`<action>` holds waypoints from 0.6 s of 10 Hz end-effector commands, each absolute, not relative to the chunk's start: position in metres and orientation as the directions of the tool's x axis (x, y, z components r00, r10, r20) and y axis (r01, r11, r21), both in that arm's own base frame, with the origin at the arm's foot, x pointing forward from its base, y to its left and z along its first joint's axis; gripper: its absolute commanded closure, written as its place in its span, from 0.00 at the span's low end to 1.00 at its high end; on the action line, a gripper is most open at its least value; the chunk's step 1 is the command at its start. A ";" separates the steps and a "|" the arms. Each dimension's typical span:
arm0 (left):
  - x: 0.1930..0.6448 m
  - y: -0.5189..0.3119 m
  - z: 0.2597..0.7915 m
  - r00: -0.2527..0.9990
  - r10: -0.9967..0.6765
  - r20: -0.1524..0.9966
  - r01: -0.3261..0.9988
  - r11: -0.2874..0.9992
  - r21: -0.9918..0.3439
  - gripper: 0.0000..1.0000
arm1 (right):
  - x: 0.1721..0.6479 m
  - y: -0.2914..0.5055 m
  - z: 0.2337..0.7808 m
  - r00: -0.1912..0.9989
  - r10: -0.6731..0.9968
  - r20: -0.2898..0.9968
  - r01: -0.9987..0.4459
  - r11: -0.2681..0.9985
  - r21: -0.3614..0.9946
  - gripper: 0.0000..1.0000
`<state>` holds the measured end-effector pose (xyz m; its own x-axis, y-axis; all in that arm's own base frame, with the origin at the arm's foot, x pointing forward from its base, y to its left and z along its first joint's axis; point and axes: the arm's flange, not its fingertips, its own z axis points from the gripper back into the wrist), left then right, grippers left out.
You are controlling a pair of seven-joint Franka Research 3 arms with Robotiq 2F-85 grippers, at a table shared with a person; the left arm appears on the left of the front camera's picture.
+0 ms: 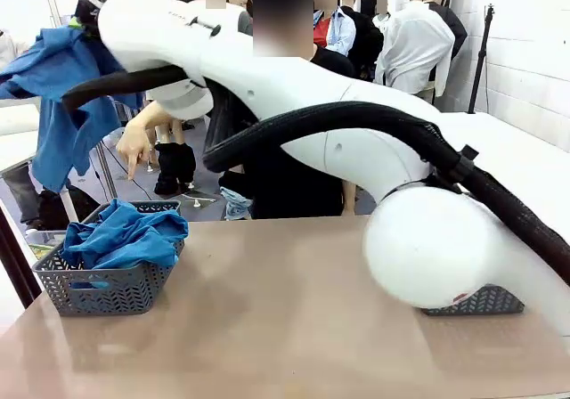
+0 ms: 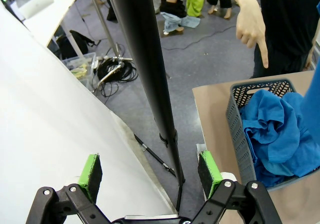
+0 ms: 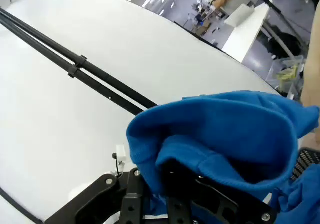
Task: Sort the tops and bottoms.
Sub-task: Sort the clothes according to human instructions.
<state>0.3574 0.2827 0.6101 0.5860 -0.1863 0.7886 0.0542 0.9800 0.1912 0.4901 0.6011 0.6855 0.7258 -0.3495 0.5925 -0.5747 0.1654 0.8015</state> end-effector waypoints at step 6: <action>0.359 0.284 0.612 0.589 -0.179 0.788 0.042 0.981 0.191 0.00 | 0.492 0.594 0.699 0.747 -0.328 0.577 -0.553 0.175 0.815 1.00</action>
<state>0.3574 0.2827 0.6101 0.5860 -0.1863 0.7886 0.0542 0.9800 0.1913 0.4935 0.5950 0.6944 0.7432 -0.3257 0.5845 -0.5623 0.1694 0.8094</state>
